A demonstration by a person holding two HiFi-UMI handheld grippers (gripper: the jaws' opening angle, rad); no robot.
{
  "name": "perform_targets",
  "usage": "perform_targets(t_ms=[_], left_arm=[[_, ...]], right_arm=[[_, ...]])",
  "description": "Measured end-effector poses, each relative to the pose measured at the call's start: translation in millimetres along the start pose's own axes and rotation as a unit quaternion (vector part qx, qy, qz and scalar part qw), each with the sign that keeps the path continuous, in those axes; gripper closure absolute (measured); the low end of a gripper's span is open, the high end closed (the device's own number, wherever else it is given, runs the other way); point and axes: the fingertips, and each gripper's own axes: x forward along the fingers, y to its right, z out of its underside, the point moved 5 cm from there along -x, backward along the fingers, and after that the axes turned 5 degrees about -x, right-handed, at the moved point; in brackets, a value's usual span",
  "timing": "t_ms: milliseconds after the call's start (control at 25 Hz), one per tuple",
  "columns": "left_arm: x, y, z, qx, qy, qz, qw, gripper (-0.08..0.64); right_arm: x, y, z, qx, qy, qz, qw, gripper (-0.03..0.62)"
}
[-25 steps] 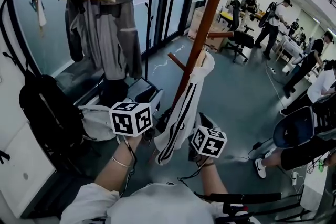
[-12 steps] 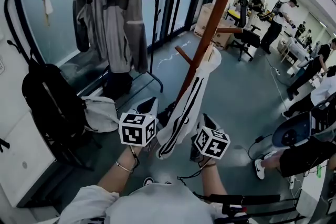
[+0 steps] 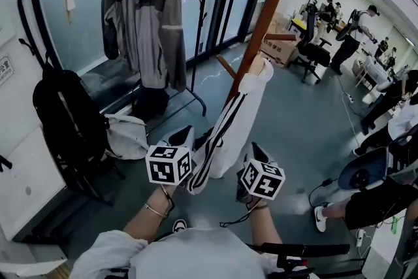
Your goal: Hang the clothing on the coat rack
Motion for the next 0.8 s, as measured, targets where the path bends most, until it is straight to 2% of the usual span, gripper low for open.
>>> perform_targets(t_ms=[160,360,680,800], left_arm=[[-3.9,8.0,8.3,0.004,-0.006,-0.017,0.9998,0.552],[-11.8,12.3,12.6,0.005,-0.006,-0.025,0.9996,0.552],[-19.8,17.3,12.1,0.015,0.000,-0.034,0.9993,0.552],[-22.7,16.0,16.1,0.007,-0.001,-0.036,0.9993,0.552]], right_arm=[[-4.3,4.4,-6.5,-0.011,0.005,-0.013,1.000,0.569],[-17.5,2.1,-13.3,-0.037,0.029,-0.010,0.999,0.569],[-19.7,1.4,-10.4,-0.037,0.028,-0.015,0.999,0.570],[-21.2,1.0,-7.8,-0.039,0.025,-0.017,0.999,0.571]])
